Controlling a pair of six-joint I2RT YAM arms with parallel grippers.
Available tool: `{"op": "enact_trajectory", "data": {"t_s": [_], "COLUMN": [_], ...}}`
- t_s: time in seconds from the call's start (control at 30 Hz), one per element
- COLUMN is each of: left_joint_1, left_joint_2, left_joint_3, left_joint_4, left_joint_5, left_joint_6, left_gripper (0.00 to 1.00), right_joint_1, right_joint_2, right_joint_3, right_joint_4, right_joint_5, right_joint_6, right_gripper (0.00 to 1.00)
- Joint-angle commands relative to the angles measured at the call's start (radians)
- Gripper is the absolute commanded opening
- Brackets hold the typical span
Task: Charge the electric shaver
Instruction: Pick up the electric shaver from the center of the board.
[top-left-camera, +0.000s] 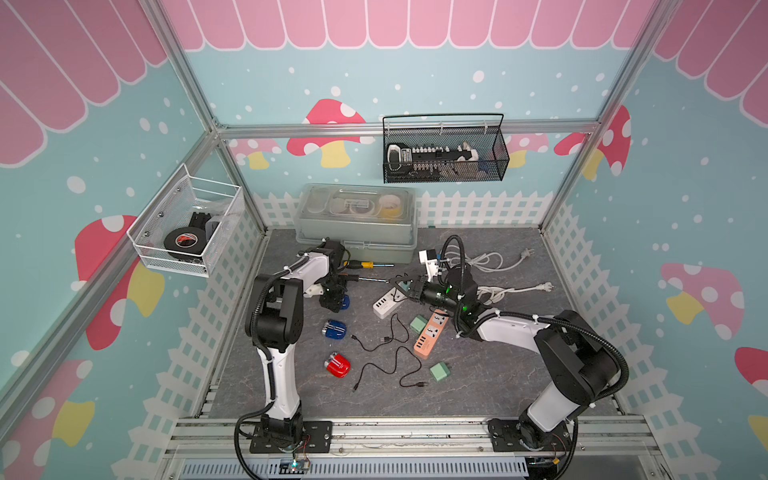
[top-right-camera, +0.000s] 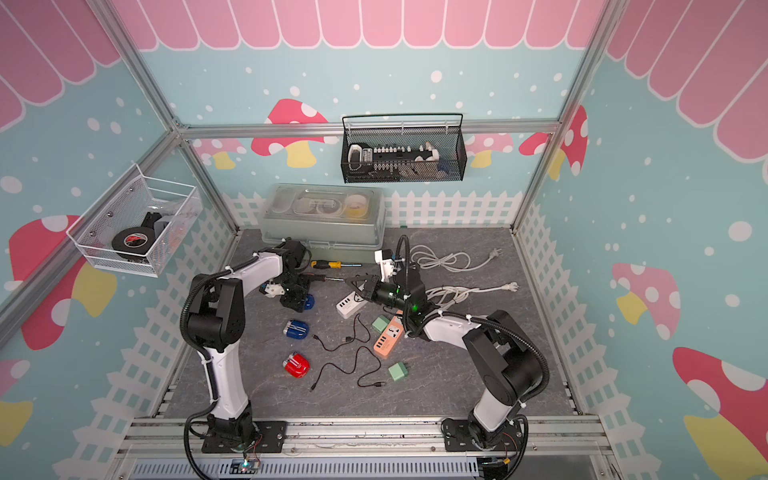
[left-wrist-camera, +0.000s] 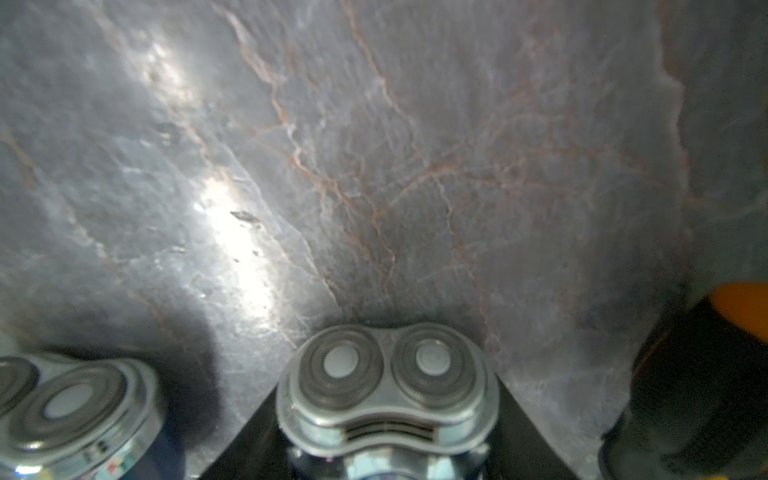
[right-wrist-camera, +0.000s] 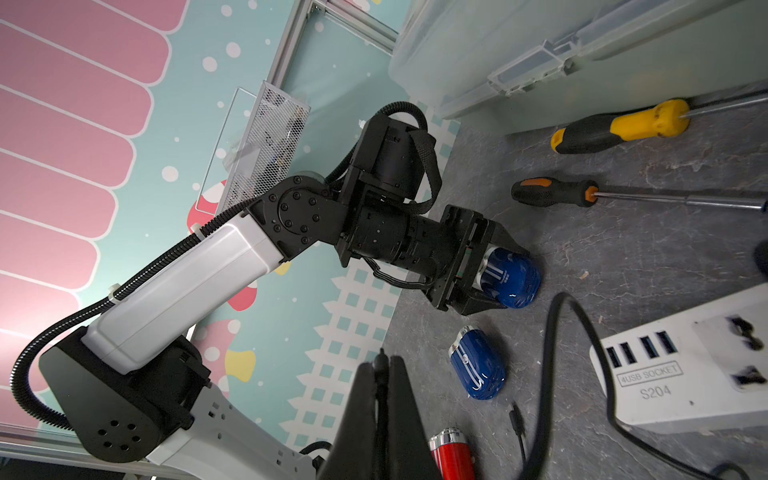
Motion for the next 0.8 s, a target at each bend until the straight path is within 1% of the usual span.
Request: {"op": "enact_trajectory", "data": {"t_s": [0.0, 0.07, 0.13, 0.23, 0.37, 0.6, 0.77], "left_joint_1": [-0.006, -0.007, -0.008, -0.015, -0.022, -0.033, -0.035], "left_joint_2": [-0.102, -0.16, -0.224, -0.311, -0.376, -0.446, -0.442], "left_joint_3": [-0.019, -0.024, -0.039, -0.066, -0.057, -0.092, -0.077], "left_joint_4": [0.012, 0.014, 0.036, 0.086, 0.109, 0.18, 0.195], "left_joint_5": [0.068, 0.133, 0.186, 0.265, 0.354, 0.449, 0.474], "left_joint_6": [0.017, 0.011, -0.021, -0.093, -0.141, -0.225, -0.232], "left_gripper": [0.07, 0.04, 0.0, 0.0, 0.0, 0.0, 0.0], "right_joint_1": [-0.001, 0.006, 0.014, 0.024, 0.03, 0.062, 0.086], "right_joint_2": [0.013, 0.007, -0.003, -0.014, -0.024, -0.002, 0.072], "right_joint_3": [-0.022, -0.033, -0.037, -0.036, -0.036, 0.009, 0.048], "right_joint_4": [0.107, 0.157, 0.178, 0.187, 0.192, 0.154, 0.234], "right_joint_5": [0.049, 0.089, 0.126, 0.166, 0.208, 0.219, 0.222], "right_joint_6": [-0.039, -0.071, -0.107, -0.157, -0.224, -0.316, -0.292], "right_gripper": [0.0, 0.0, 0.0, 0.0, 0.0, 0.0, 0.0]}}
